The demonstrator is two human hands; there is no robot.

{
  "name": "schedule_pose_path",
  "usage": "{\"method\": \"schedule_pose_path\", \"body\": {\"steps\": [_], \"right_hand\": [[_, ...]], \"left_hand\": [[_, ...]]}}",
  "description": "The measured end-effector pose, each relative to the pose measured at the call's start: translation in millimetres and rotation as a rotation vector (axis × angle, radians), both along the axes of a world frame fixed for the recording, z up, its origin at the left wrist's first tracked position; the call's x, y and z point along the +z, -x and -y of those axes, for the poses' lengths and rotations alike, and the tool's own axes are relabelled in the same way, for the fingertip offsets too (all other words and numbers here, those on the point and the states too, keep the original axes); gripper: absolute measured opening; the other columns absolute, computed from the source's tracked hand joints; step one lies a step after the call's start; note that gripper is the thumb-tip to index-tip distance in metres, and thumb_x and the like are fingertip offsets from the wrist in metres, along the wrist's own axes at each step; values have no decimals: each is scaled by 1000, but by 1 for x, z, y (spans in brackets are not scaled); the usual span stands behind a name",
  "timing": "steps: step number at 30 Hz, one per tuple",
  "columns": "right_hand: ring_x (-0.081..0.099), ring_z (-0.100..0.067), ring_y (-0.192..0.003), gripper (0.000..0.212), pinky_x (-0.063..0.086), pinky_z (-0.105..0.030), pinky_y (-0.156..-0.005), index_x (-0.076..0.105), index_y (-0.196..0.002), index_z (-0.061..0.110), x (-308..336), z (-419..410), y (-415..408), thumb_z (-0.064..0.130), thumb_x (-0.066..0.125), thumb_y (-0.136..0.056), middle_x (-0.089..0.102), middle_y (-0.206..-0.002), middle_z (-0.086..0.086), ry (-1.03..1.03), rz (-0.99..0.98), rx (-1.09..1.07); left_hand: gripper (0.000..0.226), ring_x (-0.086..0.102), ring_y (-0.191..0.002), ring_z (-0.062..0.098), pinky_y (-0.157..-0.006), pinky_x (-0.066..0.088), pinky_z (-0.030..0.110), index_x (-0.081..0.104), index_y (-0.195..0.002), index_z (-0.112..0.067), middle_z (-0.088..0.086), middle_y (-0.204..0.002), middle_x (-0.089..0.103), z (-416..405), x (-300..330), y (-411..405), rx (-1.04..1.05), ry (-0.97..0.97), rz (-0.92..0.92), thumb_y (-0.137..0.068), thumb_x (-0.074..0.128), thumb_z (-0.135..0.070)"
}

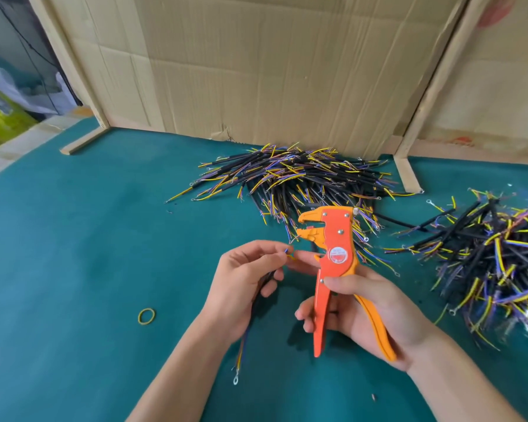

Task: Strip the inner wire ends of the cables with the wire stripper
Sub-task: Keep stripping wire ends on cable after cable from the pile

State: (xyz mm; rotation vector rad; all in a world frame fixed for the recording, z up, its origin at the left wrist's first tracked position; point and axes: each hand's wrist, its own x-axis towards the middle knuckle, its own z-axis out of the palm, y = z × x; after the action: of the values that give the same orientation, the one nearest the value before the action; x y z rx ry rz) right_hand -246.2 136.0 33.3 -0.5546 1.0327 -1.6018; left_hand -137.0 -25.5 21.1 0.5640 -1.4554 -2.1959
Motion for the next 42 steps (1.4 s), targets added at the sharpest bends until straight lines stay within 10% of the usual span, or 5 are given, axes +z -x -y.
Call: {"method": "schedule_pose_path", "body": {"steps": [7,17,27,42], "right_hand": [[67,-41,-85,56,56,-49,-77,53,-142,6,-1,1,-2,12,63,-87,60,-141,-18,-6,18,5],[68,-45,-84,65,57,-49,-72,58,-136,1,0,-2,0,16,77,-76,61,-129,-35,-82,46,35],[66,-47,-84,61,55,-52,-70,58,-134,-3,3,-6,3,10,77,-78,62,-107,-40,-116,38,81],[57,-35,-62,41,51,-45,-58,67,-115,-4,7,-6,-1,16,77,-80,53,-75,-19,-127,-37,115]], "left_hand": [[4,49,-67,16,-47,37,19,64,-90,-2,17,-112,73,-3,-1,1,-3,23,-34,-92,61,1],[11,58,-65,16,-57,40,30,63,-77,-20,-6,-72,64,3,-6,0,248,456,61,-85,69,-17],[8,56,-67,27,-46,39,27,69,-77,-20,-1,-71,66,3,-4,-1,209,364,27,-82,75,-17],[17,58,-64,4,-60,40,15,70,-78,-23,-19,-71,66,2,-3,-2,289,786,125,-85,76,-8]]}}
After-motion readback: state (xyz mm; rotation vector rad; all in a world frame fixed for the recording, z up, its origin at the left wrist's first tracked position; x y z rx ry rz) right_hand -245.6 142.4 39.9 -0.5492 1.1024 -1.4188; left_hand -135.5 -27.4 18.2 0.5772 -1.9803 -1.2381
